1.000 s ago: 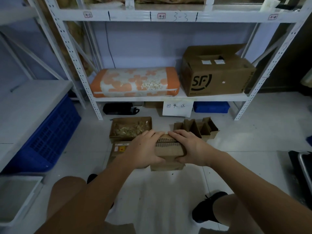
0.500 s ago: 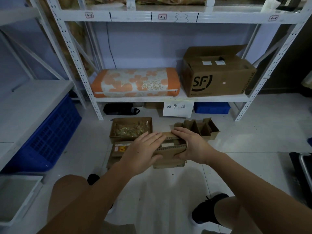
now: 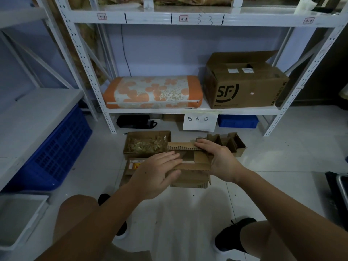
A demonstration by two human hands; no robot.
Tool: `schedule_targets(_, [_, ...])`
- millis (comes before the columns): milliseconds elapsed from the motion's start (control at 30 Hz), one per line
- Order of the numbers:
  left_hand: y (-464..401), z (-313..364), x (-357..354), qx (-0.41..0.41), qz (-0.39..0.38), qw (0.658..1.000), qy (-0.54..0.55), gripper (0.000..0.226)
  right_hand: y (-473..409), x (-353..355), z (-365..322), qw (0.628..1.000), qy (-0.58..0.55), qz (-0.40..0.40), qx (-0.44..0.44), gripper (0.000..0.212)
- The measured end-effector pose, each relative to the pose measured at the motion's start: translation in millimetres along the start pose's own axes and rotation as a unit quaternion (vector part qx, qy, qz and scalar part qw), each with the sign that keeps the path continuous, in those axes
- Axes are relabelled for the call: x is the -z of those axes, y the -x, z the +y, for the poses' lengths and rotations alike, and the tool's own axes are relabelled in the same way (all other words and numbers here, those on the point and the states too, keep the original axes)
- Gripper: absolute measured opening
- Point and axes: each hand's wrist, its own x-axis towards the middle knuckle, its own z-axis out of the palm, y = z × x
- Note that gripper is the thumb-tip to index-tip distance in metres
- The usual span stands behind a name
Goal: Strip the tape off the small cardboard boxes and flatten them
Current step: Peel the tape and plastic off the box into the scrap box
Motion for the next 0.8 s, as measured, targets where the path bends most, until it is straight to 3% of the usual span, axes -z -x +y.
schedule_targets(100, [-5.4, 3.3, 6.4, 0.049, 0.004, 0.998, 0.036, 0.062, 0.2, -0.1, -8.5, 1.000, -0.011, 0.001, 0.013, 0.090])
schedule_targets(200, [-8.6, 4.1, 11.8, 0.080, -0.008, 0.996, 0.048, 0.061, 0.5, -1.0, -12.1, 1.000, -0.011, -0.006, 0.004, 0.107])
schedule_targets(333, [-9.6, -4.4, 20.8, 0.076, -0.065, 0.994, 0.039, 0.085, 1.9, -0.8, -11.2, 1.000, -0.004, -0.025, -0.006, 0.130])
schedule_targets(433, [-12.5, -10.6, 28.3, 0.080, -0.119, 0.990, 0.006, 0.109, 3.9, -2.8, -14.7, 0.999, 0.004, -0.028, 0.017, 0.128])
schedule_targets(533, [-15.2, -16.5, 30.9, 0.104, -0.157, 0.982, -0.013, 0.128, 6.0, -5.5, -22.0, 0.999, -0.023, -0.014, 0.040, 0.109])
schedule_targets(600, [-15.7, -16.5, 26.6, 0.113, -0.159, 0.981, 0.011, 0.118, 3.6, -10.2, -27.1, 0.998, -0.034, 0.015, 0.058, 0.085])
schedule_targets(700, [-13.9, -13.2, 11.9, 0.098, -0.108, 0.988, 0.046, 0.068, -1.0, -23.0, -28.5, 0.994, -0.022, 0.014, 0.102, 0.049])
schedule_targets(767, [-14.1, -15.5, 5.6, 0.087, -0.043, 0.995, 0.034, 0.043, -1.8, -30.8, -24.9, 0.994, -0.033, 0.029, 0.101, 0.038])
schedule_targets(800, [-14.9, -16.9, 4.1, 0.084, -0.027, 0.996, 0.019, 0.041, -1.4, -31.5, -23.4, 0.994, -0.043, 0.048, 0.083, 0.038])
